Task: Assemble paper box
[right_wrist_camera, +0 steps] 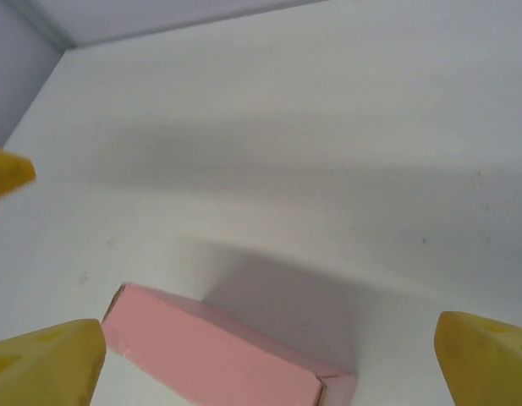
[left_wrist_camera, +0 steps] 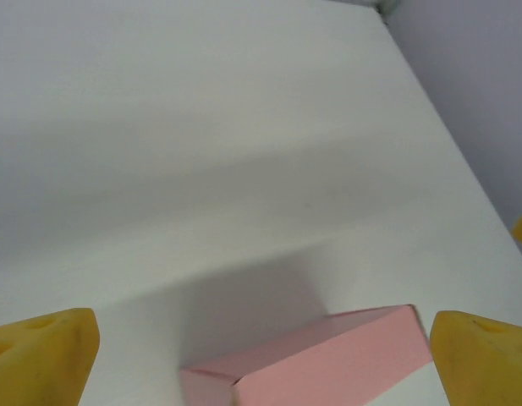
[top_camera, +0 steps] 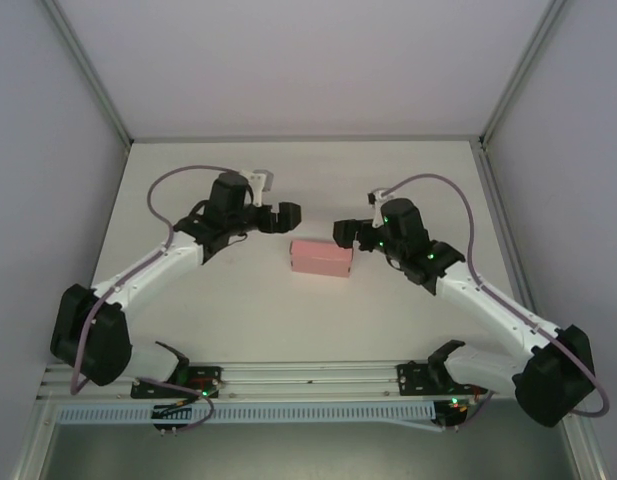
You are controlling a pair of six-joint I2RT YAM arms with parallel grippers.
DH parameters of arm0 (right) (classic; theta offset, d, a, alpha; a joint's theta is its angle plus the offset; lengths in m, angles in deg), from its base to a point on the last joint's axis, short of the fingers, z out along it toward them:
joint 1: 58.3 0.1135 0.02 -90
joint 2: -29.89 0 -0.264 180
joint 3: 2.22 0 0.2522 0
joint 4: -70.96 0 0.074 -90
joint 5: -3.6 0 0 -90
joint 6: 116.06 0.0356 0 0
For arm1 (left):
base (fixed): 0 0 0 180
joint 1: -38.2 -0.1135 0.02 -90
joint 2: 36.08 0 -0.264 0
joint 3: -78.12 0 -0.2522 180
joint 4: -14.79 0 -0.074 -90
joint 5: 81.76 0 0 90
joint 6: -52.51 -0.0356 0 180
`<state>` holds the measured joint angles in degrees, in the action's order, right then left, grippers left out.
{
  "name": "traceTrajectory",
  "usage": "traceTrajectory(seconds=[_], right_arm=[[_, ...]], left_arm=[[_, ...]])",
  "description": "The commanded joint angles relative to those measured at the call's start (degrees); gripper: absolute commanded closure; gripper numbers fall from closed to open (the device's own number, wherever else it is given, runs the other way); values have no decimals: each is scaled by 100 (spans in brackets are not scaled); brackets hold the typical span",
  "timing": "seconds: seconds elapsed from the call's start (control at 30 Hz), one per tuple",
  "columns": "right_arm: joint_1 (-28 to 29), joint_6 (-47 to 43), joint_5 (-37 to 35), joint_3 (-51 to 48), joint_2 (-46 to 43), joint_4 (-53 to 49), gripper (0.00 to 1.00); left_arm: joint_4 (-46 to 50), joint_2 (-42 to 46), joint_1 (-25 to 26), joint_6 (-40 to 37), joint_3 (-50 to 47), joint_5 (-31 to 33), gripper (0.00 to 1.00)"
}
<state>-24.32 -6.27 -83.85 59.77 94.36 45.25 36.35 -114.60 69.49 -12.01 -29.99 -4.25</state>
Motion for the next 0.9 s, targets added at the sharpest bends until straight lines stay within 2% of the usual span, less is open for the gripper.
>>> traceTrajectory(seconds=[0.0,0.1,0.13,0.2,0.23,0.3,0.5,0.57,0.67,0.77,0.87], right_arm=[[-14,-2369,1443,439,365,-856,0],[92,-4292,2135,1036,912,-1837,0],[140,-4827,2161,1218,1123,-2117,0],[285,-5486,1633,1588,1590,-2393,0],[323,-5542,1197,1743,1826,-2337,0],[319,-5652,774,2064,2251,-2409,0],[394,-6207,938,2684,3238,-3219,6],[430,-6215,762,2740,3439,-3239,10],[440,-6149,476,2867,3654,-3266,21],[489,-6097,293,2964,3709,-3291,43],[651,-6083,-159,2796,3496,-2910,48]], left_arm=[[634,513,-371,-145,-79,707,0],[912,879,-700,-90,-356,1140,0],[1013,983,-773,-91,-449,1286,0],[1143,1181,-914,-15,-679,1512,0],[1149,1285,-970,-5,-820,1530,0],[1161,1435,-1037,12,-1016,1590,0],[1314,1524,-1117,-54,-1168,1725,0],[1293,1533,-1116,-76,-1188,1712,0],[1181,1572,-1124,-163,-1234,1579,0],[1150,1649,-1125,-186,-1244,1504,0],[1112,1751,-1125,-189,-1303,1529,0]])
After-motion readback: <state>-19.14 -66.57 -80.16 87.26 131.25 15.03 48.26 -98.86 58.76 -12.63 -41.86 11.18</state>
